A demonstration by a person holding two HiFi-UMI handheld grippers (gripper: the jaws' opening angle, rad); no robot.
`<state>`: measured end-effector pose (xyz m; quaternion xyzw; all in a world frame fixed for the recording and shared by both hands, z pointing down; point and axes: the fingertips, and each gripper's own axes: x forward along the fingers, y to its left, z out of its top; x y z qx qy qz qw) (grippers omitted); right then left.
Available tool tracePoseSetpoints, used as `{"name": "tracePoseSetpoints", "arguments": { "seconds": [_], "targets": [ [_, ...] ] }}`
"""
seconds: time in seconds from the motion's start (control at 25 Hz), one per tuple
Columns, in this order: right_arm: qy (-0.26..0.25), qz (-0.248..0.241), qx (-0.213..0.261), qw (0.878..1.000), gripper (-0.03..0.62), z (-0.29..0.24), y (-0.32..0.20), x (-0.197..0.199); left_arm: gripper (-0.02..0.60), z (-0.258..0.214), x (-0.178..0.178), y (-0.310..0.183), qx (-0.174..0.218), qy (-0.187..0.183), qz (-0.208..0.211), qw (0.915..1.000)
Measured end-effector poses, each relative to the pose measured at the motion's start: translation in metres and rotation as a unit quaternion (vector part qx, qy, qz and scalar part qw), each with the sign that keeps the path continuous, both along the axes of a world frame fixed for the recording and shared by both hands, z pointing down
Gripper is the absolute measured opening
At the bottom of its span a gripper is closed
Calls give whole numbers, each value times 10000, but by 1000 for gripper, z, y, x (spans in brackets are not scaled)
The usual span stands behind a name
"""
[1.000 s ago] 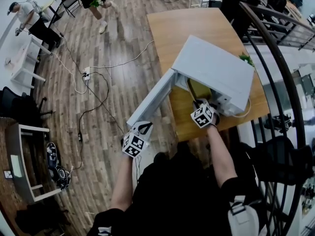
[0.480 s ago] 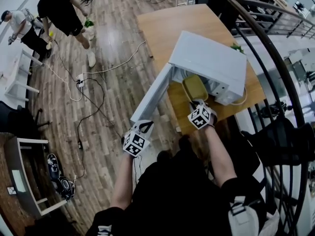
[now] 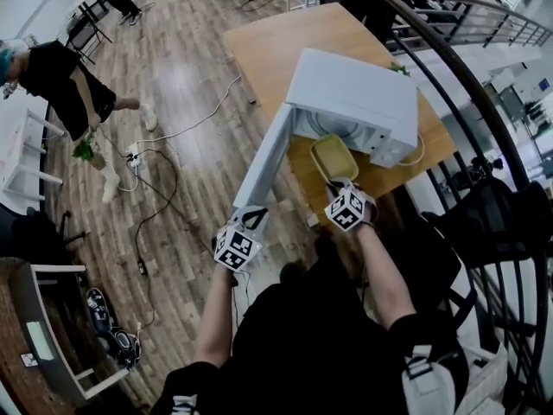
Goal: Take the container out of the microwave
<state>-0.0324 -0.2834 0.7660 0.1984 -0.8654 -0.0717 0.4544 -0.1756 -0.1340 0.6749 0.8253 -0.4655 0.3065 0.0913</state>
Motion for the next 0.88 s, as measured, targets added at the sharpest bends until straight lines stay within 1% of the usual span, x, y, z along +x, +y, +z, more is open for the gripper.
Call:
{"name": "tracePoseSetpoints", "arguments": {
  "seconds": [0.2,0.44,0.64,0.88],
  "targets": [
    [-1,26,67,10000,28,-4,18,6,2,5,9,11,-26,-200,386,9991],
    [-54,175,162,9997,28,-18,43,12,3,7,14,18,27,-150,631,9979],
    [86,196,226,9995,28,-24,71,19,3,8,17,24,52,-179,880,9959],
    [207,182,409,9988,28,-21,97,26,3,16,17,31,2,-138,961,9953]
  ]
}}
